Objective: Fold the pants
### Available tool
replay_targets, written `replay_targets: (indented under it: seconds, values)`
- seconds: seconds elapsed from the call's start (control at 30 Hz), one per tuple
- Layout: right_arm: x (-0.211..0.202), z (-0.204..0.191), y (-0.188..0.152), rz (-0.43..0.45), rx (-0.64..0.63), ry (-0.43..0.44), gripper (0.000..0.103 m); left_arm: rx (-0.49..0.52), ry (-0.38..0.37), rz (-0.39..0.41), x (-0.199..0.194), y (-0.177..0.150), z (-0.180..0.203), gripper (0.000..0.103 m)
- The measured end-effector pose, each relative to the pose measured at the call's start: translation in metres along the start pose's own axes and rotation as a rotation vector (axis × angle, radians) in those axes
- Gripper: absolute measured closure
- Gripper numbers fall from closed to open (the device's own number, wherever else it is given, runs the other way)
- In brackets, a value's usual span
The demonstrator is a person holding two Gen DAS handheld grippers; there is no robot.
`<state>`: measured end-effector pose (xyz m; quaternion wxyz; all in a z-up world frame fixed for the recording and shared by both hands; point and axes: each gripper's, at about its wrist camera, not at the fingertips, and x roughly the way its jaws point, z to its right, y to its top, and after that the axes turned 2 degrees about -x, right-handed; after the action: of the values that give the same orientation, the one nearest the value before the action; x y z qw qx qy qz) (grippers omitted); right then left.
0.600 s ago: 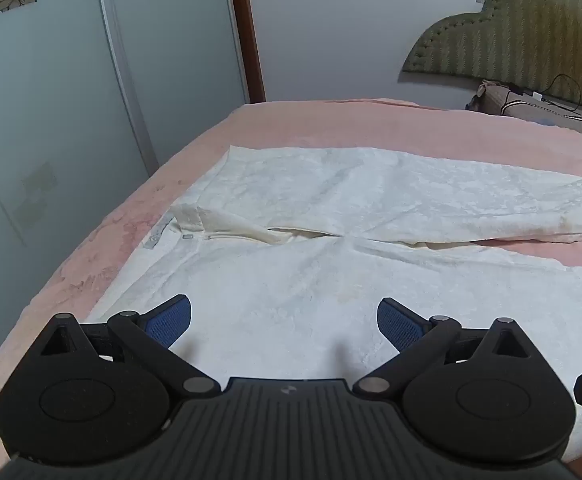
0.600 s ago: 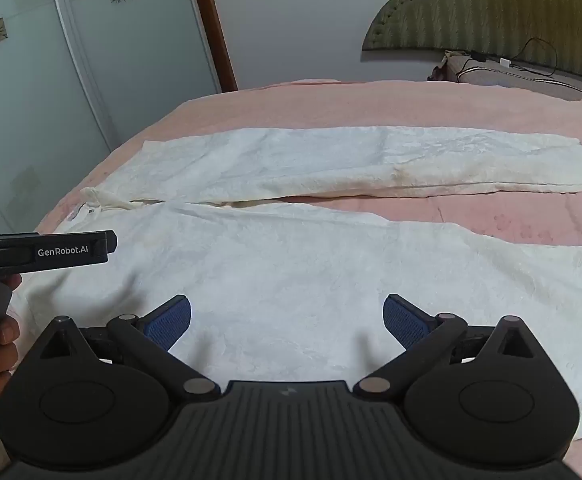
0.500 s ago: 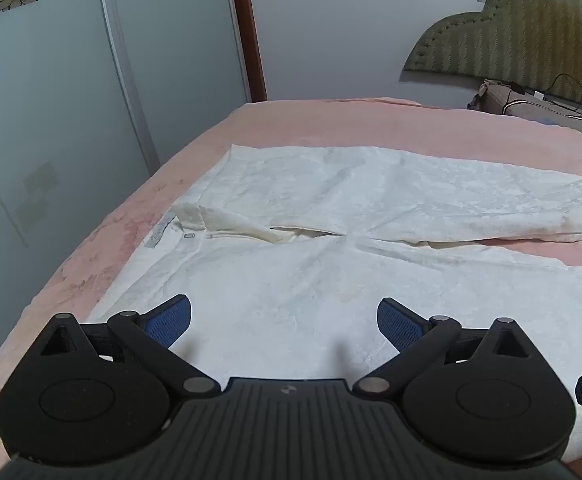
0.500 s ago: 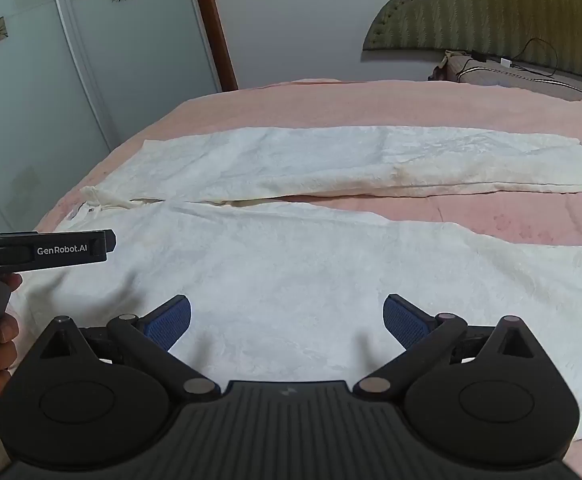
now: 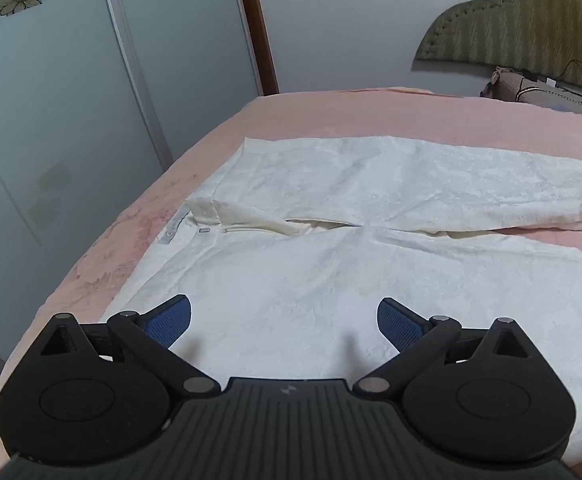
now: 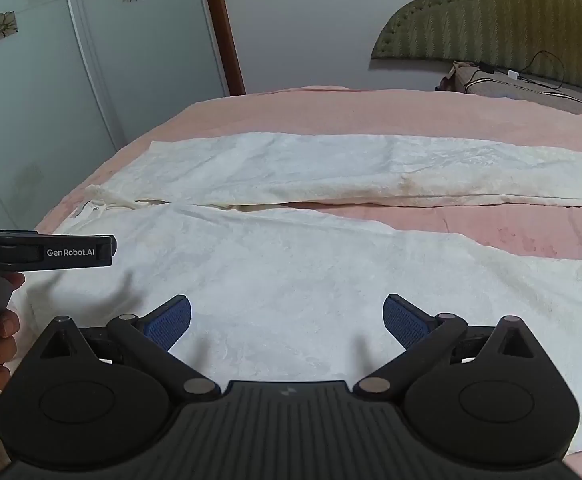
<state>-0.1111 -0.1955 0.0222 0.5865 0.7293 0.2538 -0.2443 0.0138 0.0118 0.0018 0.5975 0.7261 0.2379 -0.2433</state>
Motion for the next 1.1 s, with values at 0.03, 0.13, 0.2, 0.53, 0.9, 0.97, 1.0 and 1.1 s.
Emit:
replay_targets:
  seconds: [0.03, 0.13, 0.2, 0.53, 0.9, 0.97, 1.0, 1.1]
  values:
    - [-0.0003, 0.0002, 0.0002, 0.0, 0.001, -0.002, 0.0, -0.001, -0.003, 0.0, 0.0005, 0.0005, -0.0015, 0.001]
    - [-0.0006, 0.0008, 0.0011, -0.002, 0.008, -0.005, 0.0, -0.003, -0.003, 0.001, 0.0014, 0.0001, -0.0029, 0.001]
    - [-0.0006, 0.0007, 0.0015, -0.002, 0.01, -0.008, 0.0, 0.0, 0.003, 0.006, -0.0004, -0.0019, -0.0003, 0.001]
    - [-0.0014, -0.0012, -0.0002, 0.039, -0.045, -0.001, 0.0, 0.001, 0.014, 0.014, -0.0004, -0.0032, -0.0002, 0.001]
    - [0.0021, -0.0042, 0.0022, 0.038, -0.064, 0.011, 0.0, -0.007, 0.004, 0.022, -0.0003, -0.0054, -0.0016, 0.001]
    - [0.0026, -0.0047, 0.0025, 0.04, -0.068, 0.009, 0.0, -0.006, 0.006, 0.021, -0.0001, -0.0059, -0.0006, 0.001]
    - [0.0027, -0.0045, 0.0028, 0.041, -0.07, 0.009, 0.0, -0.006, 0.006, 0.021, -0.0001, -0.0061, -0.0003, 0.001]
    - [0.0032, -0.0058, 0.0045, 0.049, -0.088, 0.012, 0.0, -0.004, 0.012, 0.019, 0.0015, -0.0063, 0.0007, 0.001]
